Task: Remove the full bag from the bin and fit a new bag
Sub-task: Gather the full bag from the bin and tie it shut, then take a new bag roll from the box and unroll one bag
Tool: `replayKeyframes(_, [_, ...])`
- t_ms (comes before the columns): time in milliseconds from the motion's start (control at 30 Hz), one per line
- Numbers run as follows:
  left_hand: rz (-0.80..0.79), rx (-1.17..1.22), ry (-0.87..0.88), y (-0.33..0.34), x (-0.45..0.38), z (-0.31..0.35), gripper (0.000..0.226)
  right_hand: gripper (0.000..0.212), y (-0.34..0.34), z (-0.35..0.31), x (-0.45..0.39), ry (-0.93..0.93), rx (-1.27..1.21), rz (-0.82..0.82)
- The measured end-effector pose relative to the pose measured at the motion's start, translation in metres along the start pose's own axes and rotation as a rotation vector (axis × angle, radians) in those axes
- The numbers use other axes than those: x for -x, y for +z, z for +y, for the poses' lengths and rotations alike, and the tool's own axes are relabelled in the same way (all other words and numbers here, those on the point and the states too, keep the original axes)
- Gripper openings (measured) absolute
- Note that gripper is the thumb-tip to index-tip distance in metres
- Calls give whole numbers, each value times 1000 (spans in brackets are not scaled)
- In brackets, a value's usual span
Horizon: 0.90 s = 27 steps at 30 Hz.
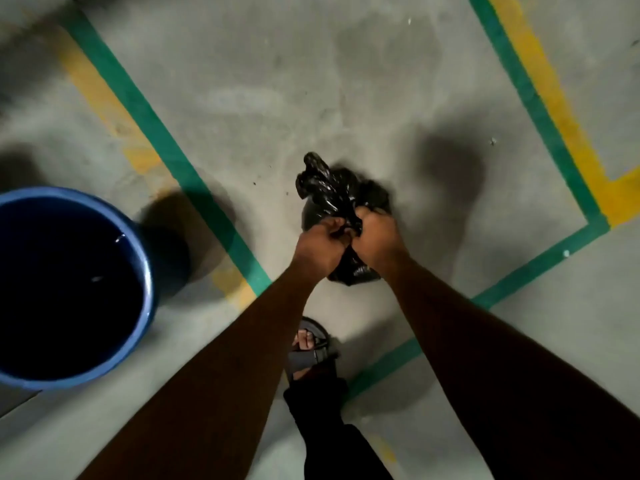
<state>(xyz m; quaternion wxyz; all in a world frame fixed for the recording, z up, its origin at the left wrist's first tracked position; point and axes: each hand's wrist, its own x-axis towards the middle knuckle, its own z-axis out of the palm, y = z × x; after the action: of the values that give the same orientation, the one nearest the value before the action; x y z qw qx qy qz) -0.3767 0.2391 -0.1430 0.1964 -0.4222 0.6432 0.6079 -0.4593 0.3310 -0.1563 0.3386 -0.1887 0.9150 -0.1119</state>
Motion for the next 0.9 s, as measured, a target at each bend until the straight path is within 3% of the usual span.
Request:
replayKeyframes(133, [28,55,-34,-5,6,-16,29,58,1,4,8,-22,-43,7])
replayKeyframes(233, [73,0,-36,-28,40,-11,29,69,-20,-6,32,14,-62,101])
replayKeyframes(433, [187,2,7,-106,151,5,29,53,-65,-76,110,-18,-133,165])
replayKeyframes(533, [277,58,-7,-156,215,1,28,44,-74,-134,148,-69,-167,110])
replayKeyframes(767, [530,219,-51,-273,347,-53,35,36,-50,-295,226,-339,-227,17])
replayKeyframes(900, [773,285,-70,-330,408,-81,34,33,-27,-372,273,-495,-243,-30])
